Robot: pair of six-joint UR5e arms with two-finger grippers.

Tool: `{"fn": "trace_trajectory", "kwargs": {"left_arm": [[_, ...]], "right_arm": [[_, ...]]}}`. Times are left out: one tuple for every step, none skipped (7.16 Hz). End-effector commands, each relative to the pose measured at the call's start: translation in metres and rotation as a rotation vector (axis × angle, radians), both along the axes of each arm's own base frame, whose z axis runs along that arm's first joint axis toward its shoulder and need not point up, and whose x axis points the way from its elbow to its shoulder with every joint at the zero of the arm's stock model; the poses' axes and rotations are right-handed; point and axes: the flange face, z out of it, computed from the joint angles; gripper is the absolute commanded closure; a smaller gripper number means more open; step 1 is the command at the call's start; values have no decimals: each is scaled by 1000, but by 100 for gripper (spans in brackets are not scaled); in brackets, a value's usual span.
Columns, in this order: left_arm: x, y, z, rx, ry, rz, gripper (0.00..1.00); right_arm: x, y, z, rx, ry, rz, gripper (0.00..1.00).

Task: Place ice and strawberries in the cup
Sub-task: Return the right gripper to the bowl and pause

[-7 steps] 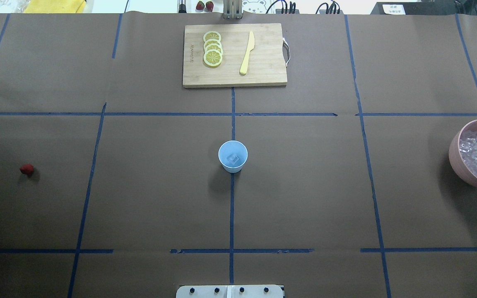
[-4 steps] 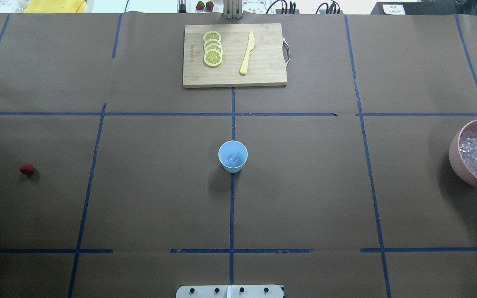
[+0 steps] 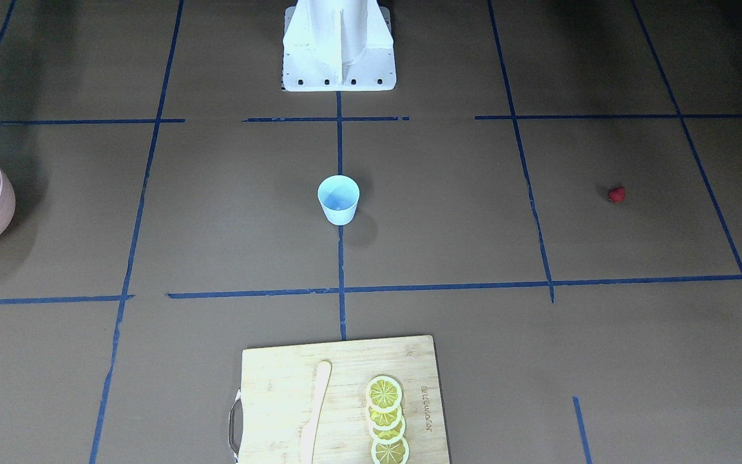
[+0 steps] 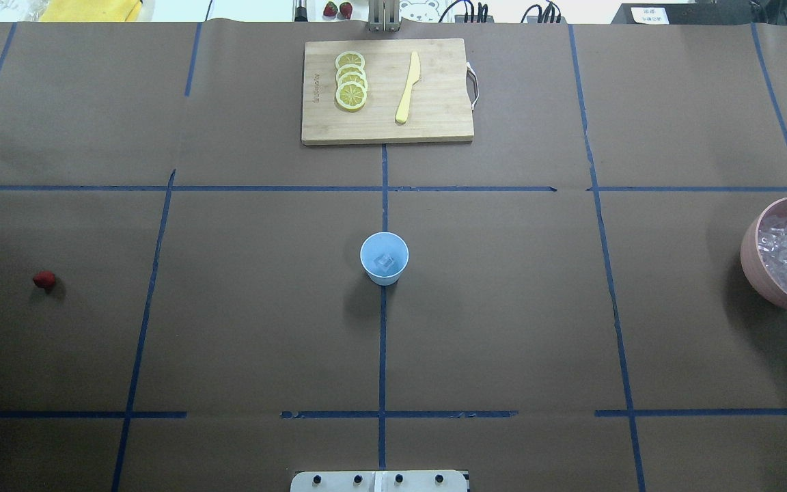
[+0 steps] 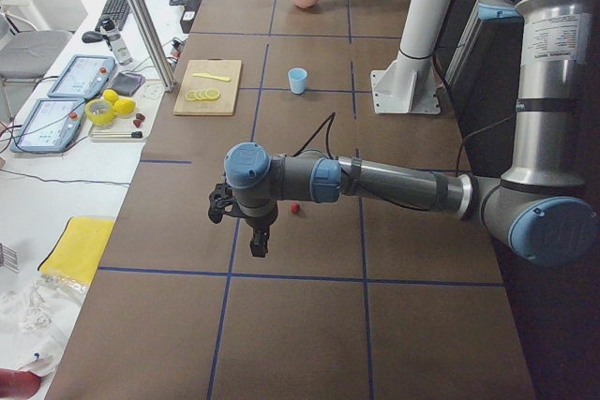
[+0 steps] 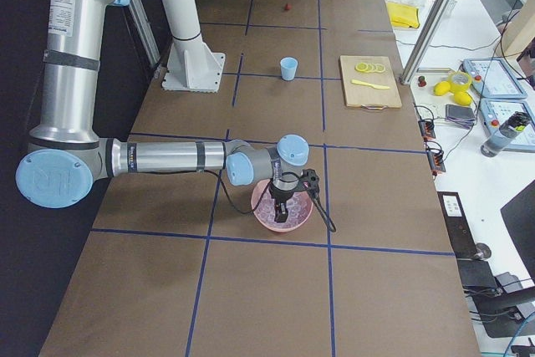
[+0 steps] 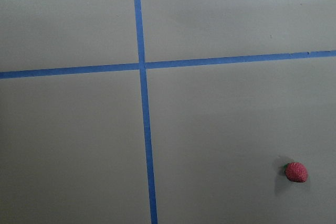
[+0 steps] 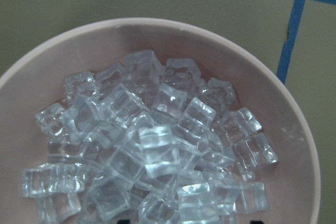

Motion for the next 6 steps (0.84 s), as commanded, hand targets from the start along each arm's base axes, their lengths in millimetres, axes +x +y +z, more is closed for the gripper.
{"fn": "trace_trajectory", "kwargs": {"left_arm": [[0, 0, 0, 0, 0, 0, 0], [0, 0, 0, 0, 0, 0, 0], [0, 0, 0, 0, 0, 0, 0], [0, 0, 0, 0, 0, 0, 0], [0, 0, 0, 0, 0, 0, 0], [0, 0, 0, 0, 0, 0, 0]], "right_arm": [[-1, -1, 3, -6, 2, -1, 23], [-2, -3, 2, -2, 2, -1, 29], [-2, -6, 2, -1, 2, 0, 32], [-3, -7, 3, -2, 2, -1, 33], [-3, -8, 2, -1, 2, 0, 34], [-3, -7, 3, -2, 2, 0, 38]]}}
